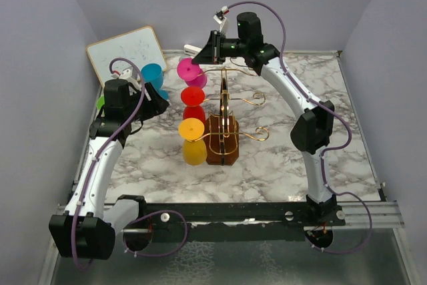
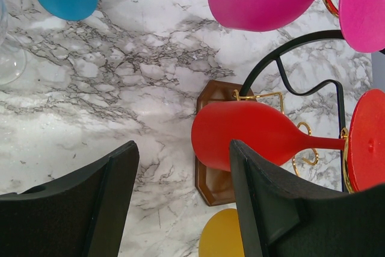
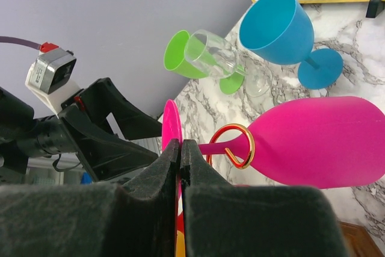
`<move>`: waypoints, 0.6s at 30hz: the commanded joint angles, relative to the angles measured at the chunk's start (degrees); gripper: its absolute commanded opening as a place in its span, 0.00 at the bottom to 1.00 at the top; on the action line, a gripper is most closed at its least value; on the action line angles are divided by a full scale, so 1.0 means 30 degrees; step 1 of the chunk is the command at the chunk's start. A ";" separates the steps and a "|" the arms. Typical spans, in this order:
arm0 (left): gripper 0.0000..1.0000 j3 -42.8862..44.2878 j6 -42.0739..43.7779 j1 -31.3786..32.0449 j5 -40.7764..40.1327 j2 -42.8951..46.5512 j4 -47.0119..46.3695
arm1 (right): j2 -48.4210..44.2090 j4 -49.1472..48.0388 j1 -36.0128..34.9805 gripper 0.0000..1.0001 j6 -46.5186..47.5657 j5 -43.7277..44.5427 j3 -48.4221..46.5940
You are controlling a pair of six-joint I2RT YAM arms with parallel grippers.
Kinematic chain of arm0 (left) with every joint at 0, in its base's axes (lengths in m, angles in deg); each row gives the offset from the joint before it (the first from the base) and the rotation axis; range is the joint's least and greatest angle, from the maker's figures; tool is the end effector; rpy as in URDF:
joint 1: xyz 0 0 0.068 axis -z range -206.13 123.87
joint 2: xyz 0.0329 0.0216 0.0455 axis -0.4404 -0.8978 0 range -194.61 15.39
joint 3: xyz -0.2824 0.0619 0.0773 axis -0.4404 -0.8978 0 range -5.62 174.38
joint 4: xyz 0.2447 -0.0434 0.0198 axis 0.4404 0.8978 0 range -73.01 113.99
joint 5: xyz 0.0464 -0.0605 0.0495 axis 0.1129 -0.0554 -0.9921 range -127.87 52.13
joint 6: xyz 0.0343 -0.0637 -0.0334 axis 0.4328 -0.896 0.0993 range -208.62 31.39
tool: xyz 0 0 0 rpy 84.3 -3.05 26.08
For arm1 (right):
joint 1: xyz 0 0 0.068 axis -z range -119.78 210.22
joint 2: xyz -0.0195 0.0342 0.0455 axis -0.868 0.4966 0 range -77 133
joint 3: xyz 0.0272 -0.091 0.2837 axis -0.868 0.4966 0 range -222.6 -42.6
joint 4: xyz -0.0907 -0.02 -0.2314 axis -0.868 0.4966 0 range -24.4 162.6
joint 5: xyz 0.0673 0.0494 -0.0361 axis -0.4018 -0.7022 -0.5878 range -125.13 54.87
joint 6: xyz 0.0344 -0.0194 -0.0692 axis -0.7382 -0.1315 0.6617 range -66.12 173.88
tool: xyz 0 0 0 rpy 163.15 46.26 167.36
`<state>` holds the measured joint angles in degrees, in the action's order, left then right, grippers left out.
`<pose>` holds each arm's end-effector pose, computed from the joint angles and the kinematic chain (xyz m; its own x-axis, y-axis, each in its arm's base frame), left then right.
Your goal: Take the wine glass off the wine glass rack
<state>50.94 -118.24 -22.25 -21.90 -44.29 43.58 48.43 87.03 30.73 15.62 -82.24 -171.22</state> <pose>0.2277 -0.0343 0.3429 -0.5797 -0.4371 -0.6877 0.0195 0.8363 -0.5479 0.4381 0.3056 0.3858 -0.7965 0.0336 -0.6037 -0.5700 0.2915 0.7682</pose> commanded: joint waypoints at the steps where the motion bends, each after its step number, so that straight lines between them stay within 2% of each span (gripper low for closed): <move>1: 0.64 0.0318 0.0141 0.0084 0.0213 0.0021 -0.0171 | 0.0203 0.0397 0.0164 0.01 0.0554 0.0192 -0.0082; 7: 0.64 0.0296 0.0122 0.0084 0.0215 0.0043 -0.0189 | -0.0210 0.0473 0.0286 0.01 0.0856 0.0833 0.0594; 13: 0.64 0.0180 0.0079 0.0084 0.0185 0.0118 -0.0169 | -0.1904 -0.1053 0.0894 0.01 0.0401 0.2054 0.3079; 18: 0.64 0.0191 0.0041 0.0084 0.0209 0.0147 -0.0250 | -0.2574 -0.1660 0.1354 0.01 0.0394 0.2917 0.3099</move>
<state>50.94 -118.26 -22.25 -21.90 -44.33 43.58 44.86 85.76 33.42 15.95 -78.53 -161.56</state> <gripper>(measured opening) 0.640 0.019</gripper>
